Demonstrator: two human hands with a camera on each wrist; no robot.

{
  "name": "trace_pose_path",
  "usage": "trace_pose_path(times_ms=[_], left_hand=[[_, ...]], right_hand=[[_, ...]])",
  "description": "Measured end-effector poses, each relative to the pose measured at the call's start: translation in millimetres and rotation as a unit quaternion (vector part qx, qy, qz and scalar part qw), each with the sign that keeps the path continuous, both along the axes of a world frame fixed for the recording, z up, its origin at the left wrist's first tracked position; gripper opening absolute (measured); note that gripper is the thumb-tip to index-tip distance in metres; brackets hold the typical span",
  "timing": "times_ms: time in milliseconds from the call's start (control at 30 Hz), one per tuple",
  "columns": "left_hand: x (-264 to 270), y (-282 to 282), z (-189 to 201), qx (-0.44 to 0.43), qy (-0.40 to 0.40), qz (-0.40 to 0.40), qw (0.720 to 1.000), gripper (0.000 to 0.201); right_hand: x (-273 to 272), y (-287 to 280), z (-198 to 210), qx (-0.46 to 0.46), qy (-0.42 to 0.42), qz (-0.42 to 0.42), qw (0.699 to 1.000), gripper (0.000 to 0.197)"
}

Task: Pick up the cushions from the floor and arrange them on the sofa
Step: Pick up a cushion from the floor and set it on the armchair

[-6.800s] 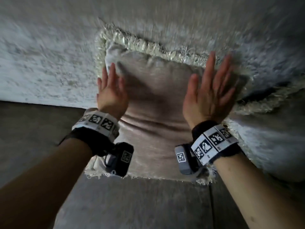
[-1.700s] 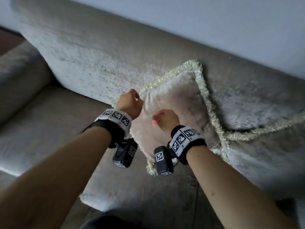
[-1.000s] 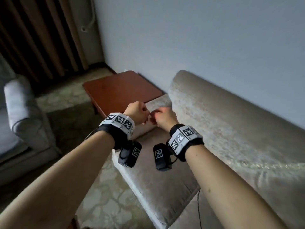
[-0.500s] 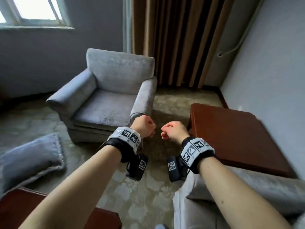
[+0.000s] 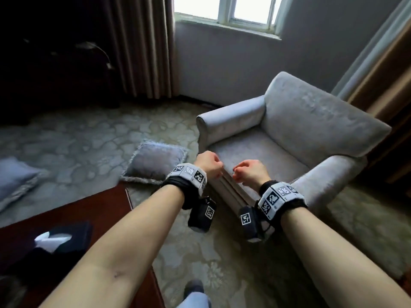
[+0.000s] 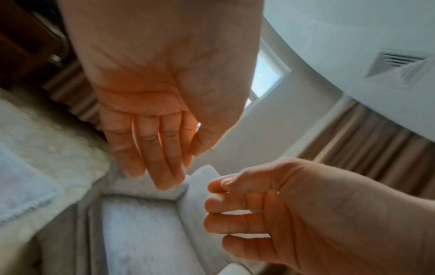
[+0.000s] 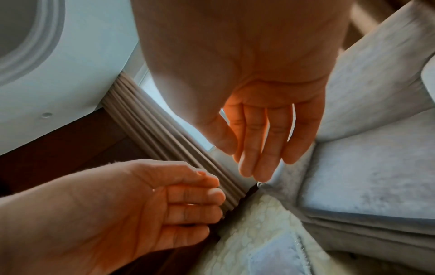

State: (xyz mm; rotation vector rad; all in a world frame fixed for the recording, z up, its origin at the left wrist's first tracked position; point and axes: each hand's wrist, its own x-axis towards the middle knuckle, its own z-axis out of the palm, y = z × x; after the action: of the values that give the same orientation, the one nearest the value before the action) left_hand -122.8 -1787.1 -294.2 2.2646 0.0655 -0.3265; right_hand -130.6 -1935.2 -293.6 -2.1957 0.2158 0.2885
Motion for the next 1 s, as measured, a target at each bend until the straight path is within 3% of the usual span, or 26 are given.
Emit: trace_pose_path(times_ms=[67,167,233,367,600,867,1000], left_hand=[[38,20,-6,-0.012,0.005,0.036,0.999,0.027],[99,50,-13,-0.030,0.010,0.089,0.995,0.026],[137,66,-14,-0.039,0.017,0.119,0.992,0.025],[205,93,-12,-0.056,0.033,0.159,0.985,0.028],[303,166,-34,-0.076,0.064,0.251,0.963,0.030],[452,289,-93,-0.118,0.113,0.383,0.909,0.028],[496,345,-142,-0.142,0.149,0.443,0.872,0.027]], right_hand=[[43,23,-8,0.019,0.010,0.032,0.999,0.024],[105,54,-19,0.028,0.022,0.072,0.997,0.006],[147,70,-25,0.027,0.019,0.100,0.994,0.020],[227,100,-14,0.024,0.013,0.117,0.993,0.012],[350,180,-26,0.020,0.033,0.198,0.979,0.025],[535,301,-86,-0.004,0.088,0.259,0.962,0.027],[594,347,-131,-0.056,0.124,0.264,0.955,0.025]])
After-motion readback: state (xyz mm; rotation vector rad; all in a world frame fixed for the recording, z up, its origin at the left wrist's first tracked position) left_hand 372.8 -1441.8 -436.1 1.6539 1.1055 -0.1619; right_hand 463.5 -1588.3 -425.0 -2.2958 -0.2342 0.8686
